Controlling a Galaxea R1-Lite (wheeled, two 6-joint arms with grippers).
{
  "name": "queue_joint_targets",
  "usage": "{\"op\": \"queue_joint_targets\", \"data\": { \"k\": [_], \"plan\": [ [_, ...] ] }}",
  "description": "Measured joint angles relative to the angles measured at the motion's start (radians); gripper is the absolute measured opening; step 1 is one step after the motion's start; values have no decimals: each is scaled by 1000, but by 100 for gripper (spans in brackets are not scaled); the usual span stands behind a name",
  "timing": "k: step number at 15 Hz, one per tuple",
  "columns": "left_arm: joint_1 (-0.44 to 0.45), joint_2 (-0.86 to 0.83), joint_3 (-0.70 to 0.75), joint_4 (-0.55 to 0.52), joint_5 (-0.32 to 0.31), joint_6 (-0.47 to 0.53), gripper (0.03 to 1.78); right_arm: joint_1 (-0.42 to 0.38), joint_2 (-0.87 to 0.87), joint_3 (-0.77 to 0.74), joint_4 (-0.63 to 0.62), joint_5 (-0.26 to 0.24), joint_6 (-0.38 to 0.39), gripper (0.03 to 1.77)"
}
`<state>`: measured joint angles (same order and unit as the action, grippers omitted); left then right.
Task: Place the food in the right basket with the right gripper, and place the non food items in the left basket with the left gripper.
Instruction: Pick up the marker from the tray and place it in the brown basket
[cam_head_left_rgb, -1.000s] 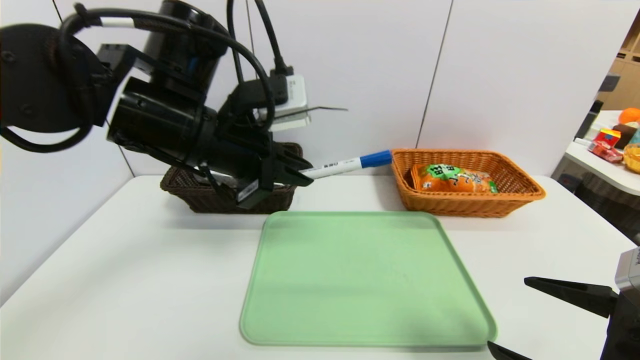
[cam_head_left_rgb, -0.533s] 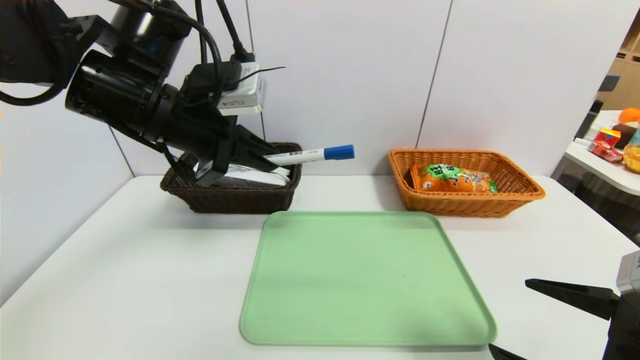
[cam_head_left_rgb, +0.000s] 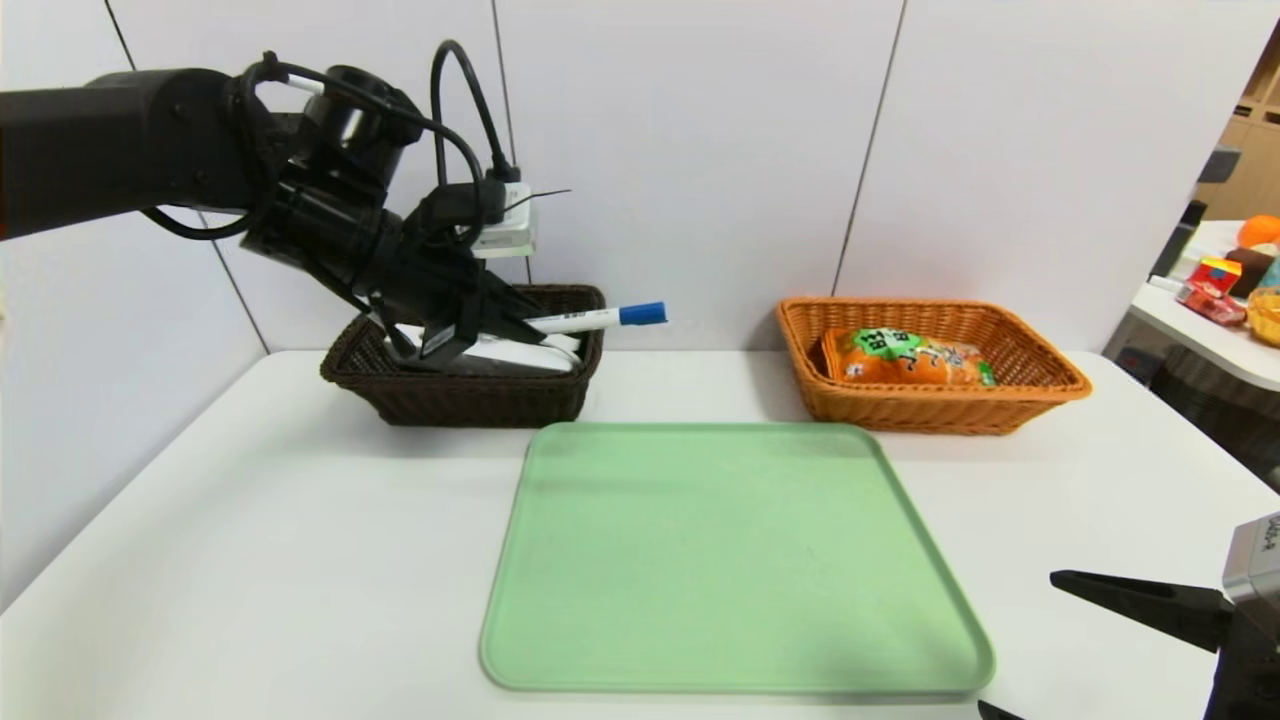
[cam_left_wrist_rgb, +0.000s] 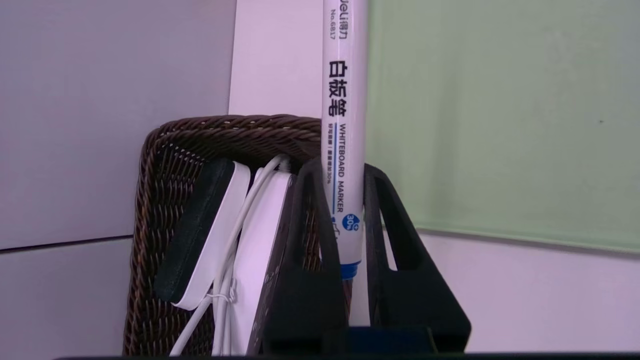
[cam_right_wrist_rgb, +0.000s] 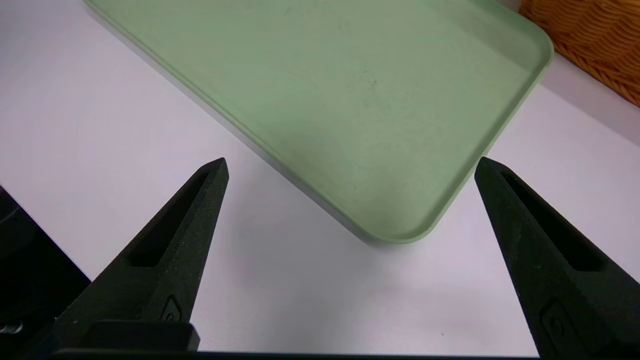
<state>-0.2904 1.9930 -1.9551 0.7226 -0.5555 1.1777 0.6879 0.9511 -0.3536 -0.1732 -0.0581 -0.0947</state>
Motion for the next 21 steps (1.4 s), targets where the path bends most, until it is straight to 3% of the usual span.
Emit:
{"op": "queue_joint_targets", "data": {
  "k": [5, 17, 21],
  "plan": [
    [75, 124, -19, -122, 1, 6, 18, -6, 6, 0, 0, 0, -4, 170],
    [220, 166, -34, -123, 16, 66, 18, -10, 19, 1, -1, -1, -17, 170],
    [229, 166, -36, -122, 71, 66, 18, -10, 22, 4, -18, -1, -19, 170]
  ]
}}
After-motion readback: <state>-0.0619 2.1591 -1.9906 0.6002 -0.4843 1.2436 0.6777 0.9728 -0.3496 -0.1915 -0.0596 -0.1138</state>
